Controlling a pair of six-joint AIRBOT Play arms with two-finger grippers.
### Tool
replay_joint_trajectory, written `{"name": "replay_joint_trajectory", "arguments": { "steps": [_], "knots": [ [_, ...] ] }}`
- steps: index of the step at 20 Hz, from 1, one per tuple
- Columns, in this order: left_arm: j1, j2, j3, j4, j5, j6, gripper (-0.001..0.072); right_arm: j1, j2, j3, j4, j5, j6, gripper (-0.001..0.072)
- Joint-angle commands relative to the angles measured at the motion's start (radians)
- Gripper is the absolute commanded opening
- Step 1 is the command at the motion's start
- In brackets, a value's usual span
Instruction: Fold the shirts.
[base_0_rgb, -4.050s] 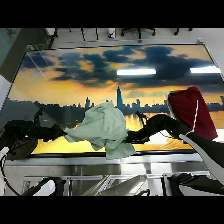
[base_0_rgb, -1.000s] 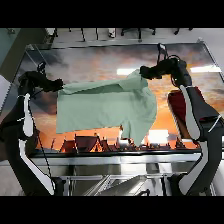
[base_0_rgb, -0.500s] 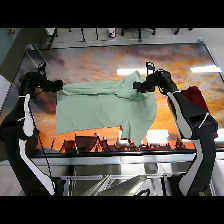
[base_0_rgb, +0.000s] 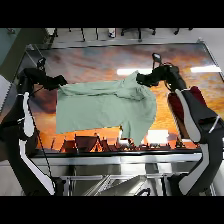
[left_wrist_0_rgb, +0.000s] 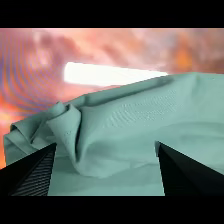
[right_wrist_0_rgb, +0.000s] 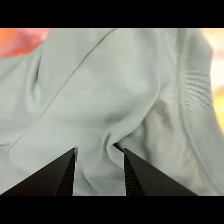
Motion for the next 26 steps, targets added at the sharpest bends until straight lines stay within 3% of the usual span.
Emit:
{"name": "replay_joint_trajectory", "arguments": {
  "steps": [1,4,6,10,12,15,16,17,18,19,20,23,24,26],
  "knots": [
    [0.033,0.078,-0.017,-0.011,0.071,-0.029,0.0706,-0.087,0.125,0.0,0.0,-0.16,-0.042,0.0345],
    [0.111,0.202,-0.146,-0.011,0.147,-0.063,0.0706,-0.173,0.19,-0.025,-0.049,-0.399,-0.074,0.0343],
    [0.159,0.284,-0.298,-0.011,0.209,-0.078,0.0706,-0.216,0.234,-0.119,-0.05,-0.48,-0.098,0.0343],
    [0.216,0.457,-0.768,-0.005,0.2,-0.06,0.0706,-0.315,0.368,-0.411,-0.046,-0.486,-0.114,0.0341],
    [0.232,0.517,-0.94,-0.013,0.151,-0.036,0.0706,-0.385,0.444,-0.554,-0.021,-0.478,-0.142,0.0223],
    [0.232,0.568,-1.067,-0.014,0.087,-0.023,0.0706,-0.489,0.538,-0.731,0.095,-0.421,-0.19,0.023],
    [0.23,0.572,-1.084,-0.016,0.068,-0.023,0.0706,-0.515,0.552,-0.78,0.155,-0.419,-0.223,0.0242],
    [0.225,0.571,-1.094,-0.024,0.056,-0.023,0.0706,-0.532,0.555,-0.823,0.209,-0.419,-0.258,0.0344],
    [0.221,0.571,-1.1,-0.041,0.047,-0.021,0.0706,-0.536,0.555,-0.859,0.247,-0.418,-0.278,0.0491],
    [0.211,0.566,-1.096,-0.051,0.05,-0.016,0.0704,-0.532,0.555,-0.897,0.28,-0.409,-0.304,0.0542],
    [0.202,0.558,-1.084,-0.065,0.056,-0.013,0.0579,-0.525,0.555,-0.927,0.307,-0.394,-0.335,0.0541],
    [0.165,0.54,-1.035,-0.093,0.086,0.018,0.0095,-0.464,0.555,-1.008,0.333,-0.314,-0.356,0.0541],
    [0.15,0.535,-1.017,-0.089,0.089,0.019,0.0012,-0.43,0.553,-1.03,0.337,-0.271,-0.357,0.0541],
    [0.128,0.524,-0.974,-0.09,0.089,0.019,0.0013,-0.356,0.529,-1.041,0.34,-0.206,-0.356,0.0541]
  ]
}}
